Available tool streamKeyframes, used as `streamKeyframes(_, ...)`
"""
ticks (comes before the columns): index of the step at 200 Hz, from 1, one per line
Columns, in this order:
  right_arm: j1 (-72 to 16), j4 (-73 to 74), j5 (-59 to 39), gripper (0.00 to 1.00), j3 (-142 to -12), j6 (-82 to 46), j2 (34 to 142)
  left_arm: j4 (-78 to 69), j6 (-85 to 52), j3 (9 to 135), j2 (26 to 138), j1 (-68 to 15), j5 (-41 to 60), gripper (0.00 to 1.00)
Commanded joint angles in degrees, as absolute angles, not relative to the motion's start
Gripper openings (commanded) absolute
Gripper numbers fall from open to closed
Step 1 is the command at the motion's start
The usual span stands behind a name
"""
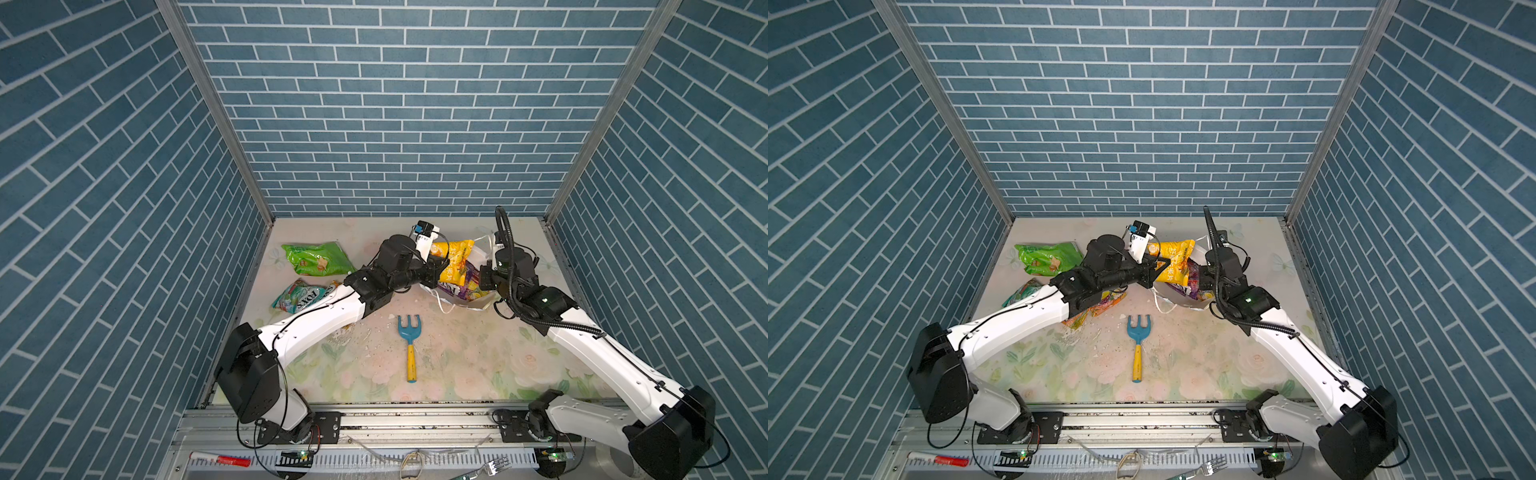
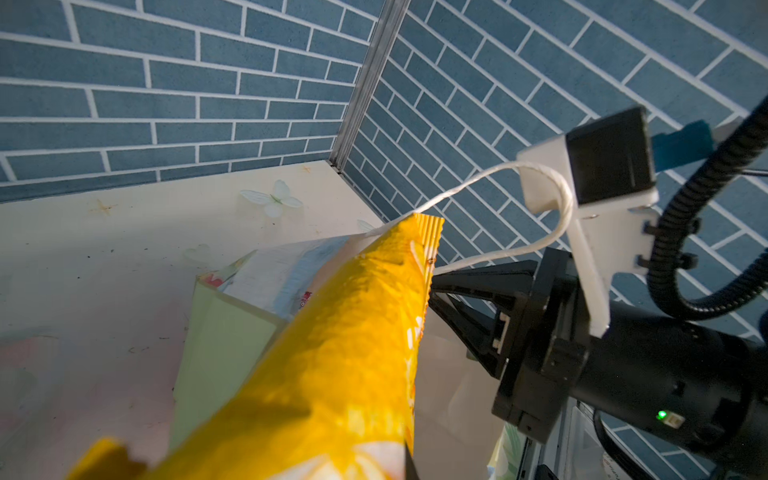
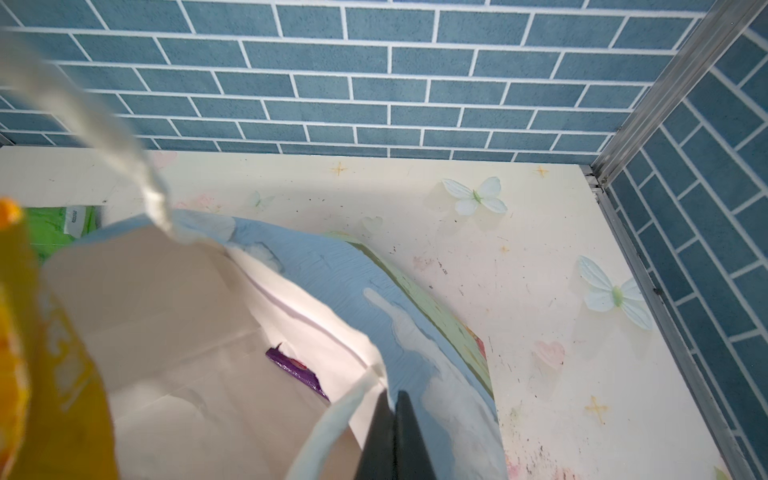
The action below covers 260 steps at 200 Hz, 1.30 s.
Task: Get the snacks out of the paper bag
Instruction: 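Carry the yellow corn snack bag with the left gripper over the snack pile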
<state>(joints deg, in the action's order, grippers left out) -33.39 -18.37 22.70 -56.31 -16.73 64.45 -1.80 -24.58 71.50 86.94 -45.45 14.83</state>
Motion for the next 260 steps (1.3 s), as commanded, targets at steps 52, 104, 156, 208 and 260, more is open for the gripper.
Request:
streamKeyframes(52, -33.60, -20.16, 22.25, 0.00, -56.15, -20.54, 63.05, 5.18, -23.20, 76.92, 85.17, -44.03, 11.70, 0.00)
streamKeyframes(104, -33.54, -22.48, 19.81, 0.00, -57.22, -22.19, 62.96, 6.02, -28.77, 79.19, 83.85, -40.16, 16.52, 0.00)
streamKeyframes(156, -33.58, -22.57, 18.55, 0.00, -56.53, -21.39, 62.33, 10.61, -26.95, 81.31, 82.54, -36.21, 11.65, 0.00)
streamKeyframes(208, -33.57, -22.75, 18.52, 0.00, -55.70, -18.93, 59.57, 14.00, -24.83, 78.70, 78.67, -32.88, 5.36, 0.00)
streamKeyframes(260, -33.58, -20.46, 16.62, 0.00, -51.68, -14.05, 56.72, 14.54, -23.57, 69.80, 70.53, -32.63, -1.07, 0.00)
